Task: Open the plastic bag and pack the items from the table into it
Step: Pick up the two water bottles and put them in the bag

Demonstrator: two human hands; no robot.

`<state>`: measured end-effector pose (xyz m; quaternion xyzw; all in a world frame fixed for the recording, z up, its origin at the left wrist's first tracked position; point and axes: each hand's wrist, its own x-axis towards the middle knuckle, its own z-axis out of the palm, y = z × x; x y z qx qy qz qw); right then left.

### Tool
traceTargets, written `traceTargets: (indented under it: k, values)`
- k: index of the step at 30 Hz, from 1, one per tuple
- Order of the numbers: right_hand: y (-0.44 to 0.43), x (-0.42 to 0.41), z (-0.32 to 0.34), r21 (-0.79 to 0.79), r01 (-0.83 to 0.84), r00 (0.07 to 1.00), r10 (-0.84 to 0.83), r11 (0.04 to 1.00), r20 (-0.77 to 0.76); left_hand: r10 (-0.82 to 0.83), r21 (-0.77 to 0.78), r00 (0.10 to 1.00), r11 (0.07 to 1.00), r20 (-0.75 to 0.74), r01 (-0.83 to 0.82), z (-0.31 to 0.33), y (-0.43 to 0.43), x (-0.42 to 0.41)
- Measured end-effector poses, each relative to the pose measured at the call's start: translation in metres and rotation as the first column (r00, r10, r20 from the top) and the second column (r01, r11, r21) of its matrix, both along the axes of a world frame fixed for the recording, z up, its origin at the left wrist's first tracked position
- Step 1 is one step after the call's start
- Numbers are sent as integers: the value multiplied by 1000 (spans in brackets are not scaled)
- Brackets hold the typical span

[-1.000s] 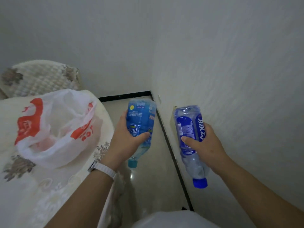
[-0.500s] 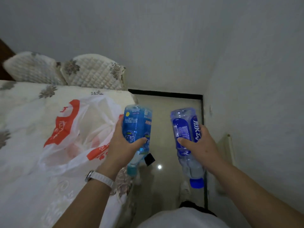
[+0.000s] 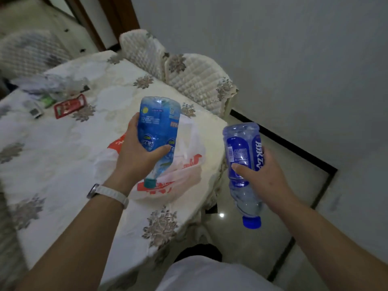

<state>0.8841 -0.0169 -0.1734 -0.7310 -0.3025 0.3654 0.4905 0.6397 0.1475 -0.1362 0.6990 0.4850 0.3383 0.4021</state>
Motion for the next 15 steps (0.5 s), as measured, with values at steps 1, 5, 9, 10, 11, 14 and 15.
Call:
traceTargets:
  k: [1, 5, 9, 10, 11, 14, 15]
  values:
    - [13, -2, 2, 7, -27, 1000, 27, 1000, -2, 28, 4, 1000, 1000, -7, -28, -2, 8, -6]
    - [60, -12, 7, 21, -100, 995, 100, 995, 18, 110, -8, 994, 994, -5, -110, -15, 40, -22]
    - [104, -17, 17, 32, -156, 988, 156, 987, 22, 90, -14, 996, 996, -26, -90, -34, 60, -24]
    - [113, -19, 20, 41, -159, 987, 158, 987, 21, 70, -16, 997, 997, -29, -71, -39, 62, -23]
    - [123, -20, 22, 54, -155, 988, 154, 986, 20, 37, -11, 998, 999, -47, -37, -44, 64, -24]
    - [150, -29, 26, 97, -142, 990, 140, 985, 23, -82, -11, 983, 997, -165, 82, -54, 66, -32]
    - [158, -33, 27, 115, -135, 991, 134, 984, 23, -118, -22, 976, 993, -183, 116, -57, 66, -37]
